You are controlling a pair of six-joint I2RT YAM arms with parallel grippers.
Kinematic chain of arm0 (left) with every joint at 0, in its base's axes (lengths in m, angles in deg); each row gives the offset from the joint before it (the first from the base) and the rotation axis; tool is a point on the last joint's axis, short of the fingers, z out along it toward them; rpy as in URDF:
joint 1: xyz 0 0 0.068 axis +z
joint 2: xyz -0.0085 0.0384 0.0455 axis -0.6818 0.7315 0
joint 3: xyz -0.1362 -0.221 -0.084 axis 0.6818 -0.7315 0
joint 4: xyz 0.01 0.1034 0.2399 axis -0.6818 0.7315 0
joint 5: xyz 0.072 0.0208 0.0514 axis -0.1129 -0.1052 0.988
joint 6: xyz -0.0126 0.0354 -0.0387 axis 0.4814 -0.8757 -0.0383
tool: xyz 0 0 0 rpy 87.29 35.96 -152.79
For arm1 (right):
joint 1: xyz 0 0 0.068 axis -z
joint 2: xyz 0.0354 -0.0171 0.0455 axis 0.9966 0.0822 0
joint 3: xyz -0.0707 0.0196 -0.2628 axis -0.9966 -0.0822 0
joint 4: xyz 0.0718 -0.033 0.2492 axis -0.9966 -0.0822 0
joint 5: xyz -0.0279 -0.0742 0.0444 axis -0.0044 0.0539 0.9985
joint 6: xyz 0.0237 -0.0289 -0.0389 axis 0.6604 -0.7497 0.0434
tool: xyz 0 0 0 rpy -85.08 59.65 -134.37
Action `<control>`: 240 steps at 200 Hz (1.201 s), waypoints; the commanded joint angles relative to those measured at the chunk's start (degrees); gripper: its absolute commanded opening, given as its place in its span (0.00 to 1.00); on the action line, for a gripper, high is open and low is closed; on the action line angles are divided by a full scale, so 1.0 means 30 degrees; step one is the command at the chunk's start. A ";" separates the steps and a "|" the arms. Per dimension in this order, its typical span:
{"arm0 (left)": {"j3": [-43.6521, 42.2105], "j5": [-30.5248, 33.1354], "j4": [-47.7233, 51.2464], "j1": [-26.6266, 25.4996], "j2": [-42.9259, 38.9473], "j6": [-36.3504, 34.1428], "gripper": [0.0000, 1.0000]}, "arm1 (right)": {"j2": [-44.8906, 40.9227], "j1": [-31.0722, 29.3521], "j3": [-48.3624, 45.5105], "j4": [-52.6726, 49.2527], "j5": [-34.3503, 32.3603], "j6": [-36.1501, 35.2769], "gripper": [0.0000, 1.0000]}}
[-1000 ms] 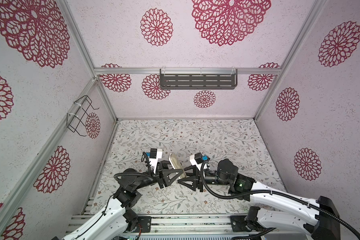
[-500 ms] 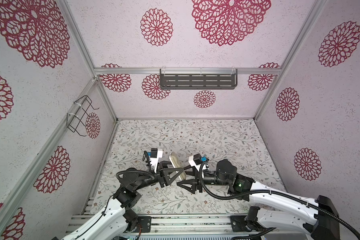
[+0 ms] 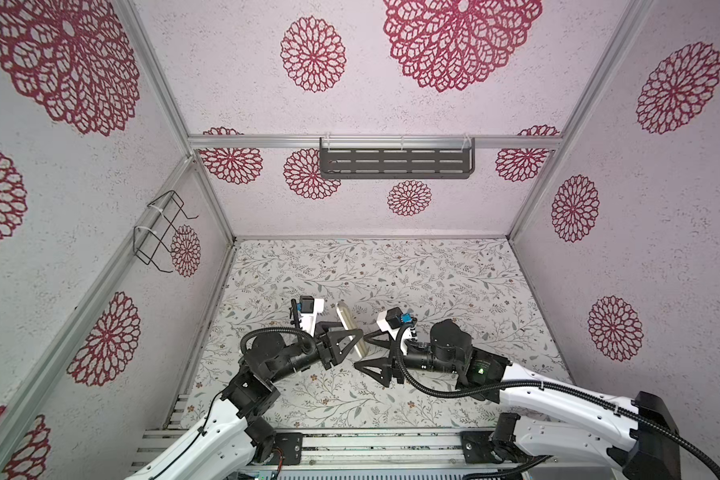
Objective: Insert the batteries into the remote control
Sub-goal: 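Open the right gripper and withdraw it while the left gripper pulls the remote away, then lower the white remote with the left gripper onto the table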
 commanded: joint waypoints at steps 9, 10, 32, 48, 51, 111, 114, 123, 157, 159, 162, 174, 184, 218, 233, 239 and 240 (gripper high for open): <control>0.1252 0.3324 0.4842 0.0320 -0.0714 -0.1625 0.14 | -0.1049 0.0030 0.0097 -0.0467 -0.1646 -0.0438 0.83; 0.1283 0.3352 0.4968 0.0334 -0.0725 -0.1656 0.14 | -0.1049 0.0032 0.0087 -0.0472 -0.1659 -0.0429 0.83; 0.1907 0.4226 0.7074 0.0709 -0.0597 -0.1775 0.12 | -0.1136 0.0073 0.0035 -0.1022 -0.2898 -0.0453 0.83; 0.2720 0.5264 0.9156 0.0864 -0.0366 -0.2090 0.12 | -0.0958 0.0076 0.0374 -0.2136 -0.4290 -0.0572 0.83; 0.2870 0.5458 0.9583 0.0892 -0.0316 -0.2158 0.12 | -0.0894 0.0065 0.0466 -0.2315 -0.4515 -0.0579 0.83; 0.4858 0.8653 1.4898 0.1239 0.0671 -0.2800 0.12 | -0.0610 0.0092 0.0459 -0.3750 -0.6607 -0.0613 0.83; 0.4946 0.8804 1.5124 0.1243 0.0693 -0.2803 0.12 | -0.0645 0.0093 0.0404 -0.3758 -0.6647 -0.0625 0.83; 0.5112 0.9173 1.5753 0.1285 0.0802 -0.2800 0.12 | -0.0699 0.0067 0.0321 -0.3704 -0.6918 -0.0682 0.83; 0.5415 0.9745 1.7095 0.1368 0.1325 -0.2493 0.12 | -0.0509 0.0093 0.0283 -0.4142 -0.8059 -0.0832 0.83; 0.5415 0.9769 1.7104 0.1372 0.1391 -0.2466 0.12 | -0.0466 0.0085 0.0305 -0.4184 -0.8117 -0.0861 0.83; 0.5411 0.9767 1.7091 0.1384 0.1453 -0.2428 0.12 | -0.0400 0.0085 0.0337 -0.4259 -0.8187 -0.0846 0.83; 0.5384 0.9798 1.7128 0.1430 0.1857 -0.2206 0.12 | -0.0130 0.0089 0.0493 -0.4552 -0.8557 -0.0832 0.83; 0.5316 0.9756 1.7051 0.1439 0.2259 -0.2024 0.12 | 0.0148 0.0110 0.0681 -0.4949 -0.8879 -0.0846 0.83; 0.4733 0.9437 1.6543 0.1441 0.3520 -0.1470 0.11 | 0.0725 0.0095 0.1045 -0.5936 -0.9519 -0.0871 0.83; 0.4375 0.9287 1.6197 0.1450 0.3934 -0.1284 0.11 | 0.0790 0.0112 0.1001 -0.6057 -0.9639 -0.0861 0.83; 0.4282 0.9265 1.6141 0.1450 0.4084 -0.1249 0.11 | 0.0782 0.0122 0.1004 -0.6099 -0.9635 -0.0861 0.83; 0.4263 0.9252 1.6111 0.1441 0.4121 -0.1233 0.11 | 0.0790 0.0107 0.1010 -0.6101 -0.9638 -0.0875 0.83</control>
